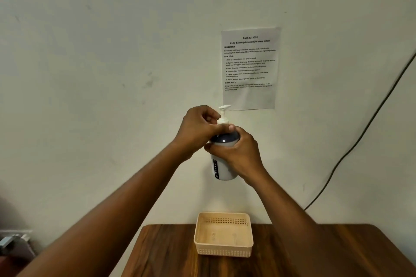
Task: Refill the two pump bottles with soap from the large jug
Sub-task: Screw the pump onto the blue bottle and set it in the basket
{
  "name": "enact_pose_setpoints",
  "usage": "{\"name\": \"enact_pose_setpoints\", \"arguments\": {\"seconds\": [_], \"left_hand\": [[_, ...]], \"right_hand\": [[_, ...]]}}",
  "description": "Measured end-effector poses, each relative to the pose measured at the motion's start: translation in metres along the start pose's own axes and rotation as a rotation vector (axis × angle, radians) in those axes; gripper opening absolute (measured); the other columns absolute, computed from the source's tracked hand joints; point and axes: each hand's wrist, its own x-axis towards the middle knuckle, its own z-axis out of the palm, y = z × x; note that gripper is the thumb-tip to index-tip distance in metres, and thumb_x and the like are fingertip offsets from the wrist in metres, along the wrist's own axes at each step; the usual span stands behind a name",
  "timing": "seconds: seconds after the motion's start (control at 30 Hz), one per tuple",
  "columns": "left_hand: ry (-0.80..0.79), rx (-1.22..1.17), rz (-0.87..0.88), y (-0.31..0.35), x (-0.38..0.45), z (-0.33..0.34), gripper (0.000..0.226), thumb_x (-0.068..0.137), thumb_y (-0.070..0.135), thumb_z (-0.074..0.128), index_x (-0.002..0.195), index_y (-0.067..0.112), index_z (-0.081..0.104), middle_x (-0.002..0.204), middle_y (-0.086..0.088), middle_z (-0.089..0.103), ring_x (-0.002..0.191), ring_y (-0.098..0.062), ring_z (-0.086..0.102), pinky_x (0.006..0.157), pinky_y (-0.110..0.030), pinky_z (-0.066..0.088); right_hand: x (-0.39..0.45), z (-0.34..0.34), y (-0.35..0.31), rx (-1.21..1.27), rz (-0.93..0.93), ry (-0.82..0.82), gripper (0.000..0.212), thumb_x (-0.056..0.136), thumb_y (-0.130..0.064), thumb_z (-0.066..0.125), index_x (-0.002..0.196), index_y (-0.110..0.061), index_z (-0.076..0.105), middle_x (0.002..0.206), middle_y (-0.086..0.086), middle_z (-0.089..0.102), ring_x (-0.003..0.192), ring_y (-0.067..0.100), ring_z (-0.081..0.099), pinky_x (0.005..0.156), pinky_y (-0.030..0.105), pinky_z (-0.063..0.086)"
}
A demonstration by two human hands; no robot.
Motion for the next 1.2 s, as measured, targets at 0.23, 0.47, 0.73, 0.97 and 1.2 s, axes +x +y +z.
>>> {"name": "enact_pose_setpoints", "arguments": {"seconds": [0.23,0.47,0.73,0.97,1.2], "left_hand": [[-0.399,-0.156,-0.009,0.002,0.010,-0.023,0.024,0.099,0.000,0.066,0.121,0.000,0.073,0.118,-0.008,0.078,0.110,-0.013,0.072,0.094,-0.022,0.055],[-0.031,-0.047,0.042,-0.001,0.003,-0.003,0.031,0.077,0.014,0.092,0.098,0.000,0.075,0.086,-0.012,0.075,0.075,-0.012,0.069,0.067,-0.023,0.053],[-0.152,-0.130,0.049,-0.002,0.004,-0.010,0.024,0.085,0.012,0.085,0.107,0.007,0.078,0.094,0.003,0.080,0.087,-0.006,0.074,0.078,-0.019,0.056],[-0.109,0.004,0.114,-0.005,0.008,-0.008,0.013,0.083,0.015,0.087,0.091,0.008,0.080,0.096,-0.017,0.077,0.083,-0.010,0.068,0.072,-0.021,0.052],[-0.116,-0.067,0.085,-0.023,0.002,-0.006,0.018,0.090,0.016,0.082,0.108,0.015,0.082,0.110,-0.001,0.080,0.104,-0.019,0.075,0.092,-0.036,0.062]], "right_hand": [[0.000,-0.002,0.002,0.040,0.014,-0.002,0.064,0.049,-0.065,0.084,0.101,-0.034,0.063,0.094,-0.015,0.070,0.081,0.004,0.069,0.063,0.021,0.053],[0.000,0.000,0.000,0.000,-0.008,0.005,0.063,0.050,-0.065,0.080,0.103,-0.037,0.062,0.093,-0.019,0.068,0.080,0.001,0.067,0.062,0.016,0.050],[0.003,-0.006,0.002,0.036,0.006,0.001,0.063,0.051,-0.063,0.085,0.104,-0.034,0.065,0.094,-0.016,0.071,0.080,-0.002,0.068,0.063,0.019,0.054],[0.001,-0.005,0.004,0.003,-0.001,-0.040,0.067,0.050,-0.063,0.084,0.107,-0.034,0.064,0.098,-0.014,0.071,0.085,0.002,0.068,0.066,0.021,0.056],[0.004,0.000,0.016,0.045,-0.007,-0.124,0.076,0.052,-0.065,0.082,0.117,-0.029,0.064,0.106,-0.009,0.071,0.095,0.012,0.070,0.082,0.037,0.063]]}}
